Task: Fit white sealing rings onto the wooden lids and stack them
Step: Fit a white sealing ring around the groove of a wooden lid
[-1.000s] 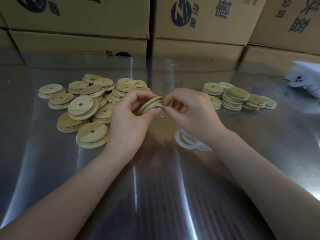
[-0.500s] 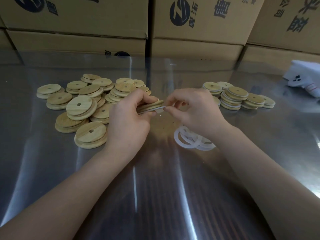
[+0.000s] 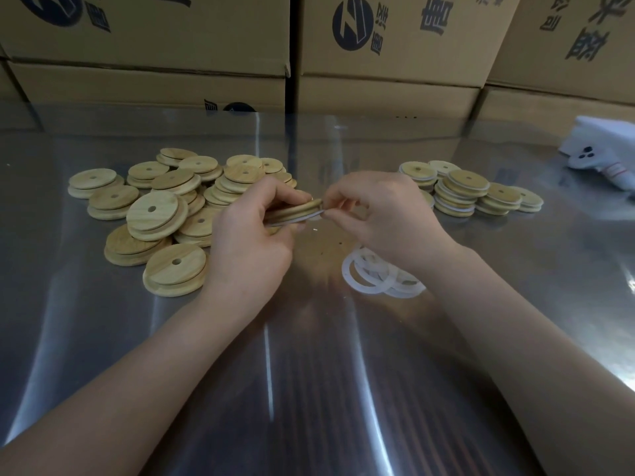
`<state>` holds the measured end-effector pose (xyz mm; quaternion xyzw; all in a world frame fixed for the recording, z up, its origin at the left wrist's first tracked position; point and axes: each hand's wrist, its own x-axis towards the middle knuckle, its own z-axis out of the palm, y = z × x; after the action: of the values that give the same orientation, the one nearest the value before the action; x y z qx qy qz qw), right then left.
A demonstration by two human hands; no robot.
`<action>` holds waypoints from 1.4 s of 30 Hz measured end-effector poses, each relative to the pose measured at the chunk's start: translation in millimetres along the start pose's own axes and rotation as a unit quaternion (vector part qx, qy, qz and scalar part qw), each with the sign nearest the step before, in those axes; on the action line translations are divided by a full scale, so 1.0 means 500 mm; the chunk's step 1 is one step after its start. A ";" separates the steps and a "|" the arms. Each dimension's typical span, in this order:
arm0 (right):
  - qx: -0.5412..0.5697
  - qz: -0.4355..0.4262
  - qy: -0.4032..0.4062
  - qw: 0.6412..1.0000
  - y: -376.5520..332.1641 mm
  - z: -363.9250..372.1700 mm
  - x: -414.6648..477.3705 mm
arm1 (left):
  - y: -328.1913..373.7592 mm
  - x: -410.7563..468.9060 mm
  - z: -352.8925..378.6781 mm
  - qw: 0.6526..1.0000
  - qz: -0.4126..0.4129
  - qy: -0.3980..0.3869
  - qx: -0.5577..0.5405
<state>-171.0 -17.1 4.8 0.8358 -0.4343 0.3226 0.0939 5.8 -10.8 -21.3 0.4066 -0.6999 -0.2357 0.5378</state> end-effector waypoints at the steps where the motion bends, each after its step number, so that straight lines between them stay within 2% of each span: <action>1: 0.002 -0.003 0.001 1.000 0.000 -0.001 0.000 | 0.001 -0.001 0.000 1.000 -0.003 0.000 -0.004; 8: 0.021 -0.022 0.018 0.999 -0.013 0.002 0.002 | 0.009 -0.002 -0.001 1.000 -0.007 -0.014 -0.015; 11: 0.030 -0.017 0.022 0.999 -0.018 0.005 0.002 | 0.006 0.000 0.000 0.999 -0.028 0.004 -0.040; 19: 0.047 0.063 0.037 0.996 -0.019 0.021 -0.002 | -0.001 0.001 0.004 0.990 -0.058 0.027 -0.127; 24: 0.058 0.064 0.067 0.994 -0.021 0.025 -0.005 | -0.001 0.000 0.003 0.986 -0.055 0.022 -0.156; 30: 0.046 0.015 0.074 0.996 -0.024 0.027 -0.007 | 0.001 0.001 0.000 0.993 -0.052 0.018 -0.108; 38: 0.022 0.020 0.042 0.999 -0.012 0.019 -0.005 | 0.002 0.007 -0.001 0.999 -0.013 0.023 -0.018; 42: 0.020 0.021 0.019 0.999 -0.007 0.016 -0.003 | -0.001 0.006 0.001 1.000 -0.010 0.026 -0.011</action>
<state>-165.2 -17.4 -1.8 0.8218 -0.4437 0.3487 0.0787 5.0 -13.7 -19.9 0.4135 -0.6791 -0.2384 0.5577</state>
